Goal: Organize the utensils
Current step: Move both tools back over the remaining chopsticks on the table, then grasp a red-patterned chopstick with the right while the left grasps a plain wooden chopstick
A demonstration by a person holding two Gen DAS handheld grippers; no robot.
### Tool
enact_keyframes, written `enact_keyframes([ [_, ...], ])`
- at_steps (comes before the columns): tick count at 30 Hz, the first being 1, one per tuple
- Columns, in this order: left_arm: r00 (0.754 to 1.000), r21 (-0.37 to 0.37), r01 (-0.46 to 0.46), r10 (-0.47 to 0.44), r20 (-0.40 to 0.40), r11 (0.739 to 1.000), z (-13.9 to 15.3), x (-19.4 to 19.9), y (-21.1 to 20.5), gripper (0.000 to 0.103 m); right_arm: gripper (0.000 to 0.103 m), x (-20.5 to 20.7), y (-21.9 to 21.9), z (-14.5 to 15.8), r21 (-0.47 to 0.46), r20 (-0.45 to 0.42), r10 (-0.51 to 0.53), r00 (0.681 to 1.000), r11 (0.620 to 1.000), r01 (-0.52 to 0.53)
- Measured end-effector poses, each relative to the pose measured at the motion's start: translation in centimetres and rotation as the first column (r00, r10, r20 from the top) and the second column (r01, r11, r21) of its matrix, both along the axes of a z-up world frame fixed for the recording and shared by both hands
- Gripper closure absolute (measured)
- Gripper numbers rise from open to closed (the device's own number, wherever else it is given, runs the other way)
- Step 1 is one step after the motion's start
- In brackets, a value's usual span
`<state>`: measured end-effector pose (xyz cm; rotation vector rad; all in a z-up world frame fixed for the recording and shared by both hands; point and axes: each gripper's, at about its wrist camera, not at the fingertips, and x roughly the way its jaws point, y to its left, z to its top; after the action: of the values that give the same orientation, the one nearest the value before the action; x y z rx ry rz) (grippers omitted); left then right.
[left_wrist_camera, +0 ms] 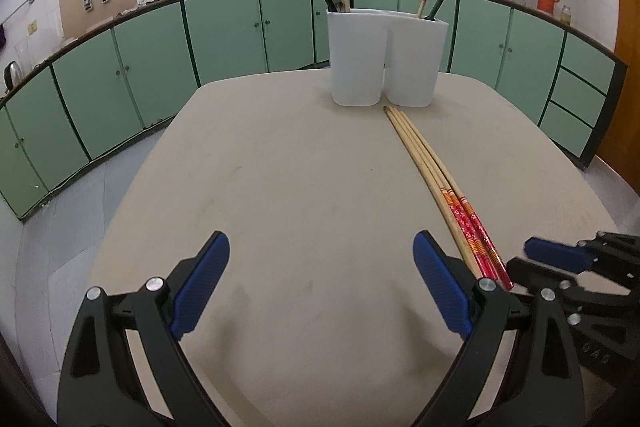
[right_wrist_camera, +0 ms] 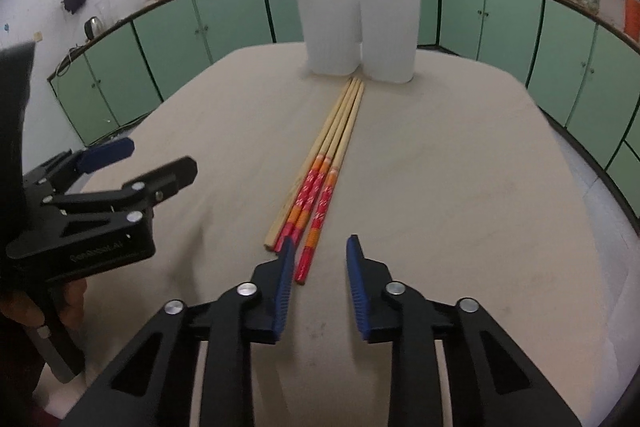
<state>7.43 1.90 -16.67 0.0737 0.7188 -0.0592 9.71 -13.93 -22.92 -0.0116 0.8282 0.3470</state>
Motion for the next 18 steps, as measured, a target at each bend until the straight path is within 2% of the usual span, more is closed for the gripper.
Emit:
enact_keyframes([
  [2, 1.0, 0.0, 0.007, -0.007, 0.001, 1.0, 0.0, -0.1, -0.2, 0.013, 0.082, 0.2, 0.3, -0.3, -0.016, -0.011, -0.002, 1.0, 1.0, 0.002],
  [6, 1.0, -0.007, 0.019, -0.019, -0.002, 1.0, 0.0, -0.1, -0.6, 0.013, 0.084, 0.4, 0.5, -0.5, -0.029, -0.015, -0.004, 1.0, 1.0, 0.004],
  [8, 1.0, -0.01, 0.025, -0.026, -0.005, 1.0, 0.0, 0.0, -0.8, 0.013, 0.095, 0.4, 0.5, -0.4, -0.038, -0.014, -0.002, 1.0, 0.999, 0.002],
  [18, 0.998, -0.026, 0.055, -0.056, -0.02, 0.998, -0.2, 0.3, -1.4, 0.013, 0.097, -0.2, -3.0, -0.3, -0.037, -0.03, -0.082, 0.996, 0.996, 0.081],
])
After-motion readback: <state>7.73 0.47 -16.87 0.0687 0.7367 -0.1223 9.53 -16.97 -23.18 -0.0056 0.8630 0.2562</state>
